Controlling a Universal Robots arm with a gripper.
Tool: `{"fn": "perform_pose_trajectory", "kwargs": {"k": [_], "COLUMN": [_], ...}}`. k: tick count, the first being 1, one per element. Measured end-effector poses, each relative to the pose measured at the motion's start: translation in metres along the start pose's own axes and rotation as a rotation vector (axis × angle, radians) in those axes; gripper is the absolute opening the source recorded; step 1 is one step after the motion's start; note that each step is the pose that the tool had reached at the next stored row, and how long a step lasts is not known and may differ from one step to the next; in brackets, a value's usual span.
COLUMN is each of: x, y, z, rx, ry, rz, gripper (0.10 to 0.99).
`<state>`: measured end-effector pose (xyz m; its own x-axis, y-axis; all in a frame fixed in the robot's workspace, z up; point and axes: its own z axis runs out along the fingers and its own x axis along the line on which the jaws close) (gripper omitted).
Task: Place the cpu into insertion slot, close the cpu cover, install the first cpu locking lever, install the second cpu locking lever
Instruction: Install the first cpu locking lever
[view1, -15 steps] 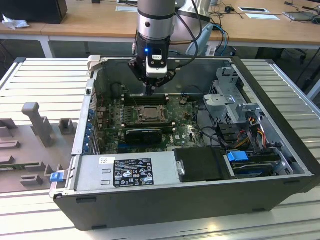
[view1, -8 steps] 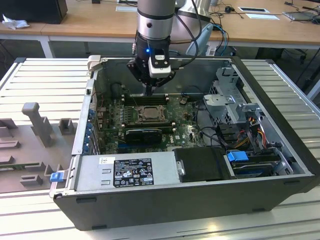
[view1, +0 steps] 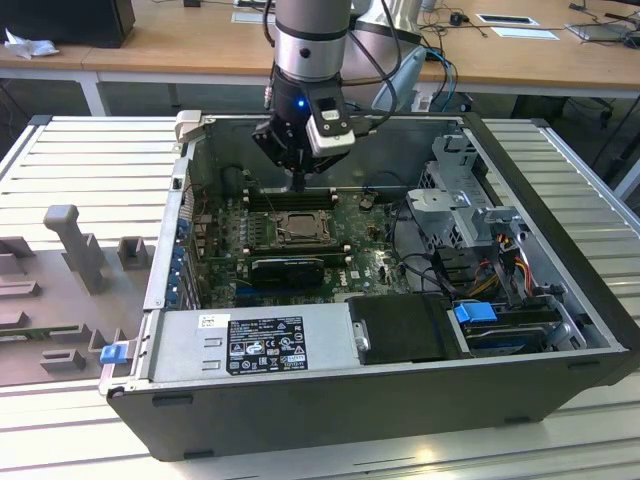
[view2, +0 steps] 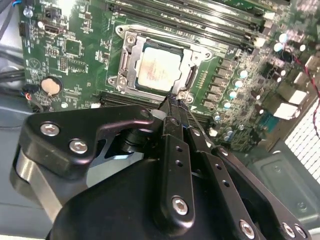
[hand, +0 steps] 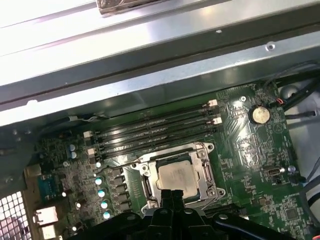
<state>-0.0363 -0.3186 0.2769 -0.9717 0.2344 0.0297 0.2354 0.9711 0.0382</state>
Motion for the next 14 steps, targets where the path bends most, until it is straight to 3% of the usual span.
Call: {"fn": "perform_pose_trajectory", "kwargs": {"k": [6,8,11,14], "x": [0.0024,0.0042,0.0053,0.0404], "y": [-0.0035,-0.0044,-0.0049,-0.0134], "z": [0.0031,0.0059,0.0106,0.0119], "rx": [-0.004,-0.007,-0.006,-0.014], "ry": [-0.0153,-0.0138,-0.0113,-0.0164], "rz": [-0.022,-0.035,-0.119,-0.12], "gripper": [0.106,0.106,0.106,0.106]}}
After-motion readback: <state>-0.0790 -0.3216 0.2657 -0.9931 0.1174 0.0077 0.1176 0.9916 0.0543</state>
